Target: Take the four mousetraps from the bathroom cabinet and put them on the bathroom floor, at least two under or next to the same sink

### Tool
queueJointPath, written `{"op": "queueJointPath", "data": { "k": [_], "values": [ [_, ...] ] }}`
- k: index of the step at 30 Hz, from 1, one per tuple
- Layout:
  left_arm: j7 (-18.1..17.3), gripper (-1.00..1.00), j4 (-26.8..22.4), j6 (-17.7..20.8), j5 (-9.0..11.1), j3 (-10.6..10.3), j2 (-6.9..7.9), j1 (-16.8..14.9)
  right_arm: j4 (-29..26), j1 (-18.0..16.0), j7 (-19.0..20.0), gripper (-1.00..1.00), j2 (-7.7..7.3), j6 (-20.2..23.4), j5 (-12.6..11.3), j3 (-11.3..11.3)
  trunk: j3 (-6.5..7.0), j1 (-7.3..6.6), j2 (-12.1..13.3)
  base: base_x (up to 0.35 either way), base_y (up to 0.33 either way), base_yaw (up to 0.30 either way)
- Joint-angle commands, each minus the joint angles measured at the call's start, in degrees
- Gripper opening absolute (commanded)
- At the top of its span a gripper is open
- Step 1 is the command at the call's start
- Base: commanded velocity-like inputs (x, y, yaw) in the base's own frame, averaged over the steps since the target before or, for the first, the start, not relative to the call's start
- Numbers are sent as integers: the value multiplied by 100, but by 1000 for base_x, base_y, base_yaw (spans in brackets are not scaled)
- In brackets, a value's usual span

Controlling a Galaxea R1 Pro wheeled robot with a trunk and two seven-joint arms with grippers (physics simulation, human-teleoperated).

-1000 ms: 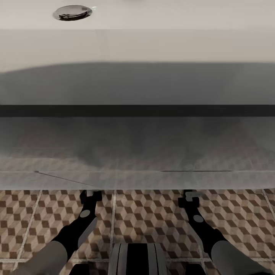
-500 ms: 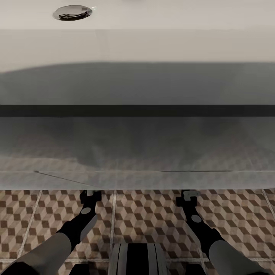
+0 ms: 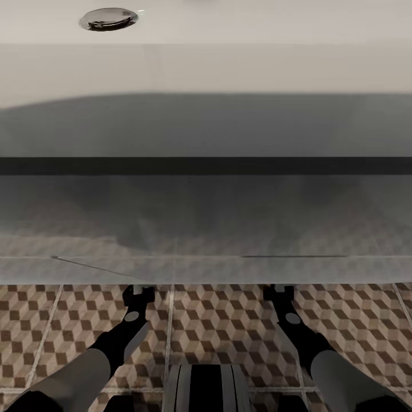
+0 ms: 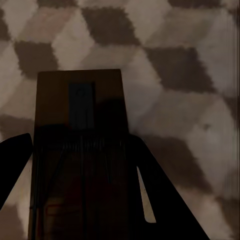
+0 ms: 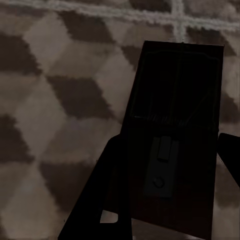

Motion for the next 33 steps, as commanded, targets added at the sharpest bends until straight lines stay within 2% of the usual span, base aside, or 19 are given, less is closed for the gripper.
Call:
{"op": "queueJointPath", "data": {
  "k": [1, 5, 14, 33],
  "values": [
    [35, -100, -2, -32, 58, -48, 2, -4, 5, -20, -29, -100, -6, -21, -65, 48, -3, -1, -1, 0, 0, 0],
    [40, -100, -21, -161, 43, -54, -81, -4, 25, -74, -25, -100, -6, -17, -88, 47, -3, -1, -1, 0, 0, 0],
    [36, -100, -74, -230, 47, -60, -140, -4, 38, -83, -21, -100, -1, -18, -69, 47, -3, -1, -1, 0, 0, 0],
    [70, -100, -241, -192, 3, -44, -30, -4, 40, -84, -32, -100, 47, -23, -25, 64, -3, -1, -1, 0, 0, 0]
  ]
}}
